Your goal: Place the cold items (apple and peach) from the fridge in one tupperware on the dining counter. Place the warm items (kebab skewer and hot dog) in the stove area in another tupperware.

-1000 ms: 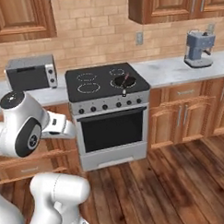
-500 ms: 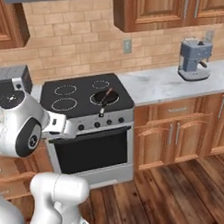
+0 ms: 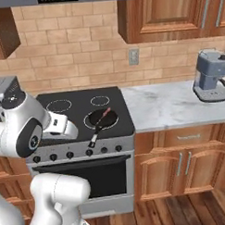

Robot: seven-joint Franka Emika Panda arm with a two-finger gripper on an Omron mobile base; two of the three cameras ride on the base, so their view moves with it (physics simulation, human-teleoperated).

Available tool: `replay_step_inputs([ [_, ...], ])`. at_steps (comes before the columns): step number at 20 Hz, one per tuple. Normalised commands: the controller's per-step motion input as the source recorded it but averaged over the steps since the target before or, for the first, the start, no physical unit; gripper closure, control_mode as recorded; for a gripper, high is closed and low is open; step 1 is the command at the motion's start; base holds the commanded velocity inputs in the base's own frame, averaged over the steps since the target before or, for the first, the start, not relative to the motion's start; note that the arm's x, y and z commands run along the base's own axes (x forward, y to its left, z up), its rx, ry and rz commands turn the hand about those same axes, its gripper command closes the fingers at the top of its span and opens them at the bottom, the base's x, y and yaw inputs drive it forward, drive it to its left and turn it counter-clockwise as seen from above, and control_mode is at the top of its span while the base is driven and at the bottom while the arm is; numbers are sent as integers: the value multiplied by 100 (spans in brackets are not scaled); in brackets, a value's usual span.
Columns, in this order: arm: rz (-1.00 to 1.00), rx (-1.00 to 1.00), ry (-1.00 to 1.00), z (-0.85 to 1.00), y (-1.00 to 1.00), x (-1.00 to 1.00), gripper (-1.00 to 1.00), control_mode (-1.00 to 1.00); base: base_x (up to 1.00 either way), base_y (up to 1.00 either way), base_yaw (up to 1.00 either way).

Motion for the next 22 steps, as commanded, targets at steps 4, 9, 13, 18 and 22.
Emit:
replay_step_inputs([
  [4,0,0,0,0,0,0,-100,100,78,-21,38],
  [9,0,0,0,0,0,0,-100,100,66,-37,19],
  [13,0,0,0,0,0,0,-100,100,69,-42,2],
  [18,0,3,0,-1,-7,36,-100,-100,44,-19,0],
  [22,-9,9,1,-27,-3,91,-100,-100,0,0,0],
])
